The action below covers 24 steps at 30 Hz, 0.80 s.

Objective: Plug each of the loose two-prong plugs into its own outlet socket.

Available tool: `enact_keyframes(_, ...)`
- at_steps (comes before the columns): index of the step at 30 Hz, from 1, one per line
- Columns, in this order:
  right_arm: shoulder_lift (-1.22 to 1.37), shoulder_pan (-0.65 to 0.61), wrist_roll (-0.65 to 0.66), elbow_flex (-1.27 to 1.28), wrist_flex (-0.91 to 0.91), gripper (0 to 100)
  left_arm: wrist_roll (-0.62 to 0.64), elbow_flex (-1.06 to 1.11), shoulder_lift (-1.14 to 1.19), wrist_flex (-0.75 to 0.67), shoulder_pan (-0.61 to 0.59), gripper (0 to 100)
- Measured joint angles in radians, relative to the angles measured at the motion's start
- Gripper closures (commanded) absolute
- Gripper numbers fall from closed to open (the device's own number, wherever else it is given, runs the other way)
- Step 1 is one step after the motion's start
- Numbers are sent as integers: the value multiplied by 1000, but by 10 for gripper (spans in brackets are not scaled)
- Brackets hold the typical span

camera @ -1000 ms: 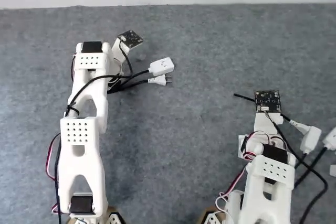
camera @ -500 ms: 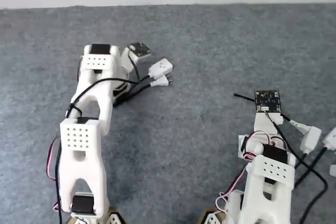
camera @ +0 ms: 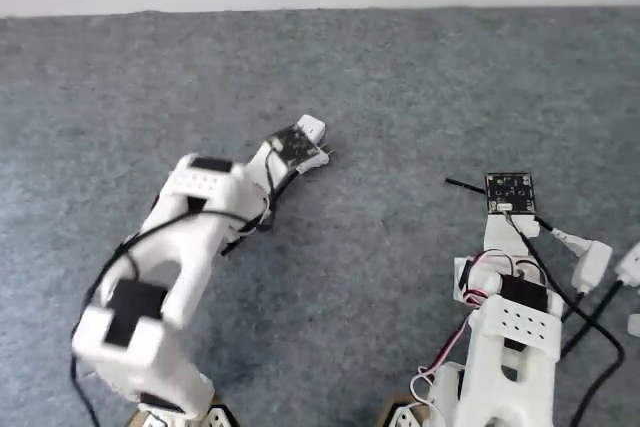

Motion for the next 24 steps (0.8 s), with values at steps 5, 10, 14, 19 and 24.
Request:
enact_keyframes(5, 0, 0, 0, 0, 0, 915, 20, 190, -186, -212, -34, 887)
enact_keyframes(10, 0, 0, 0, 0, 0, 915, 129, 235, -244, -341, -55, 821)
enact_keyframes(14, 0, 0, 0, 0, 0, 915, 213, 230, -247, -354, -46, 819)
enact_keyframes(19, 0, 0, 0, 0, 0, 915, 272, 132, -163, -356, -29, 819)
enact_keyframes(24, 0, 0, 0, 0, 0, 915, 279, 0, 17, -356, -29, 819)
